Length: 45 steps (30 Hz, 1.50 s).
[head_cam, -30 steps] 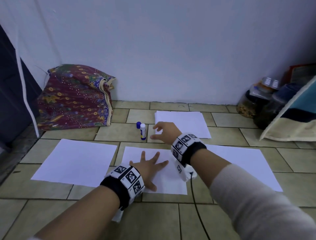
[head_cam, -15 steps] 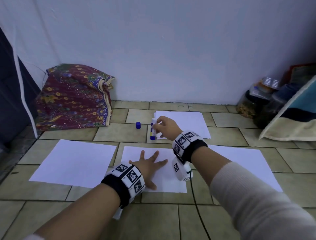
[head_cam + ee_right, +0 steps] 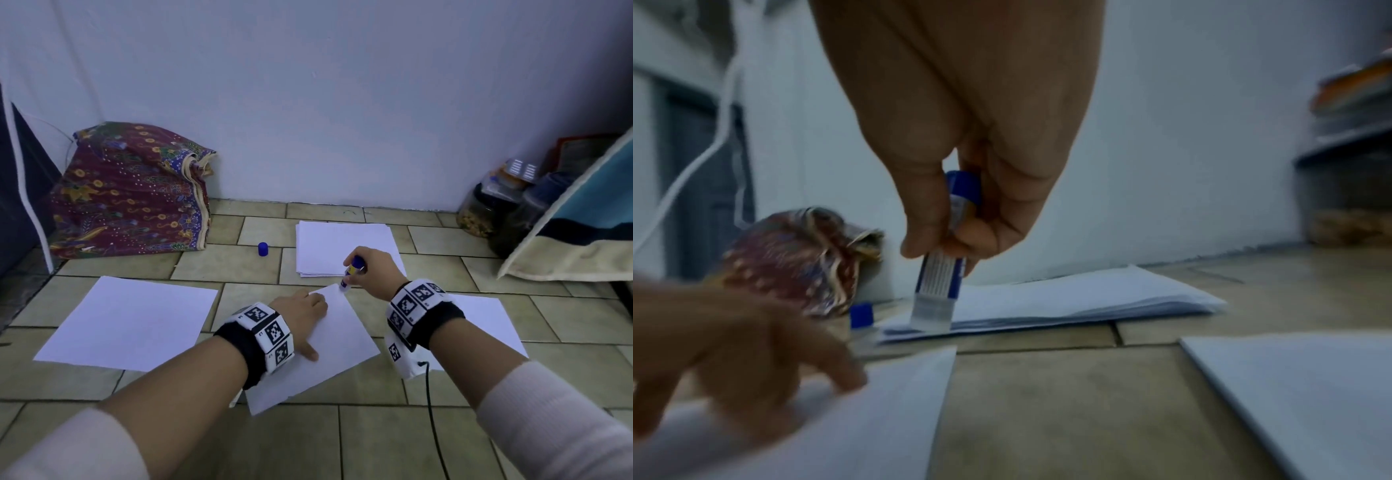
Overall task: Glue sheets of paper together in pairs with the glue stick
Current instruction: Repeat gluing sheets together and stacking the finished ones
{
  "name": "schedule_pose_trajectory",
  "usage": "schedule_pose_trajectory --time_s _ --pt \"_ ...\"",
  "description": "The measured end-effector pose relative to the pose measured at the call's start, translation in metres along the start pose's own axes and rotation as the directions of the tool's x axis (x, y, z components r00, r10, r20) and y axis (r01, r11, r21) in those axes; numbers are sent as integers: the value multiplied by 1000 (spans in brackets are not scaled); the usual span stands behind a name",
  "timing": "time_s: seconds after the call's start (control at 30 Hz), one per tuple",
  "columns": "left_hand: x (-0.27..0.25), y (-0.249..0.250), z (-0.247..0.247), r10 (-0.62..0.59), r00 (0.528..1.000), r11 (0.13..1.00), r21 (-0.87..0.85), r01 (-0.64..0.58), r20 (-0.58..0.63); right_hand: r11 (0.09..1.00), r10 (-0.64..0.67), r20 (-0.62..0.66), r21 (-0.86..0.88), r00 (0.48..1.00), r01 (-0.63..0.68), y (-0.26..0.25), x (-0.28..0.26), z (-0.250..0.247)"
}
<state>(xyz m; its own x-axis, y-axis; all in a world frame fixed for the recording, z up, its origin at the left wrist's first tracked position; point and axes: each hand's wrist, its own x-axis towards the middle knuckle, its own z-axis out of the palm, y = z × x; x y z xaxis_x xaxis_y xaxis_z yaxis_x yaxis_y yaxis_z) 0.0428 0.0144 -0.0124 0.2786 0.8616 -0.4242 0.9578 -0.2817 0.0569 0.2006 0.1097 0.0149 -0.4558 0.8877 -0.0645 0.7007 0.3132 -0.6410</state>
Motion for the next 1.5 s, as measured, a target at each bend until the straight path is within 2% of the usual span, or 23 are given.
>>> schedule_pose_trajectory --time_s 0.23,0.43,0.7,0.9,1.03,1.27,1.5 --pt "8 0 4 -61 998 998 11 61 7 984 -18 73 -173 997 31 -9 6 20" --pt "8 1 3 -71 997 997 18 71 26 981 -34 81 -189 996 49 -12 9 26" --pt "6 2 2 -71 997 997 13 70 28 951 -34 173 -297 984 85 -16 3 14" --pt "4 3 1 -71 997 997 33 71 15 937 -58 241 -322 969 136 -14 -18 7" --pt "3 4 1 -71 997 997 31 71 7 957 -55 250 -263 967 122 -5 -34 3" --pt "3 2 2 -54 998 998 29 54 -15 956 -31 287 -272 957 113 3 -60 -3" --pt "4 2 3 -40 998 997 67 37 43 959 -60 273 -251 960 131 11 -78 -4"
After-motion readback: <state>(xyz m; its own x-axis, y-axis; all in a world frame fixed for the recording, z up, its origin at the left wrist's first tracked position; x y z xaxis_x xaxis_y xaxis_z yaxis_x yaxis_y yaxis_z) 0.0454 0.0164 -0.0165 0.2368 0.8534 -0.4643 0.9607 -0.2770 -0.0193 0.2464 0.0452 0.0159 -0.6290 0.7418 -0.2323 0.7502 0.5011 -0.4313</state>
